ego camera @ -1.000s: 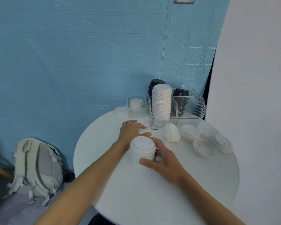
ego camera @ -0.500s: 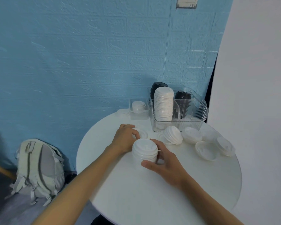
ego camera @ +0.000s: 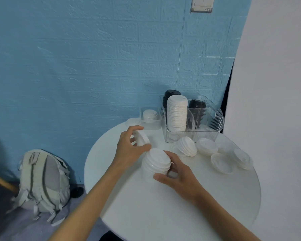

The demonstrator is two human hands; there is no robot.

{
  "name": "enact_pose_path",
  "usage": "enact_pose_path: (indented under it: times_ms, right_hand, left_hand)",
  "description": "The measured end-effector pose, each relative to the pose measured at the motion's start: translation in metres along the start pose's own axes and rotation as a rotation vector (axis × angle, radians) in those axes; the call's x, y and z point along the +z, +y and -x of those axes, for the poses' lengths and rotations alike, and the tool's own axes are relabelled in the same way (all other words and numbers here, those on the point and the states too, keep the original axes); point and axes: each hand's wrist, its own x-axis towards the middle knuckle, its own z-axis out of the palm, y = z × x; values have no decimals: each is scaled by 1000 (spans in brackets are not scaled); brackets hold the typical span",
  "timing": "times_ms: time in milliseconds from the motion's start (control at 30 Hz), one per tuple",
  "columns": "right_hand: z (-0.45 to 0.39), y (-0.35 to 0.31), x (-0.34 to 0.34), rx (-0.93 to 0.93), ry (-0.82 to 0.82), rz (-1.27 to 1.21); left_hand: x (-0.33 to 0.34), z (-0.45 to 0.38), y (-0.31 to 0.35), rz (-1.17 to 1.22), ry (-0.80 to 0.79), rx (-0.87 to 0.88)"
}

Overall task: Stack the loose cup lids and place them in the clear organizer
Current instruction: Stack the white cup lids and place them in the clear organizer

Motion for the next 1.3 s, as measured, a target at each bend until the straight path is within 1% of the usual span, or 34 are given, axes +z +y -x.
enact_pose_path:
  times_ms: [133,167,200,267,333,400,500,600,667,767,933,1033,1167,1300]
  right_hand:
    - [0,0,1,-9,-1,13]
    - [0,1,1,-10,-1,13]
    - [-1,1,1,-12,-1,13]
    - [-1,2,1,-11,-5,13]
    - [-1,1,0,-9,-7,1]
    - [-1,1,0,-5,-9,-7]
    - [0,-1,1,-11,-4,-8]
    - [0,-3,2,-29,1,5]
    - [1,-3,2,-53,9,16]
    - [1,-3,2,-73,12,6]
    - [2,0,2,-14,-11,-8]
    - [3,0,2,-15,-28,1]
    - [3,-1,2,-34,-38,14]
    - [4,-4,1,-33,-45,-11]
  left_hand:
    - [2,10,9,353,82,-93]
    - [2,12,11,425,78,-113]
    - [2,15,13,474,47,-122]
    - [5,24,12,509,-76,-115]
    - [9,32,4,452,-212,-72]
    - [9,36,-4,370,-299,-38]
    - [3,38,-11,309,-367,7]
    - [2,43,-9,114,-424,121]
    - [4,45,-8,24,-421,168]
    - [6,46,-9,26,-415,164]
    - [9,50,-6,123,-381,76]
    - [10,53,-9,145,-331,52]
    - [8,54,-12,162,-328,25]
    - [8,53,-12,209,-303,35]
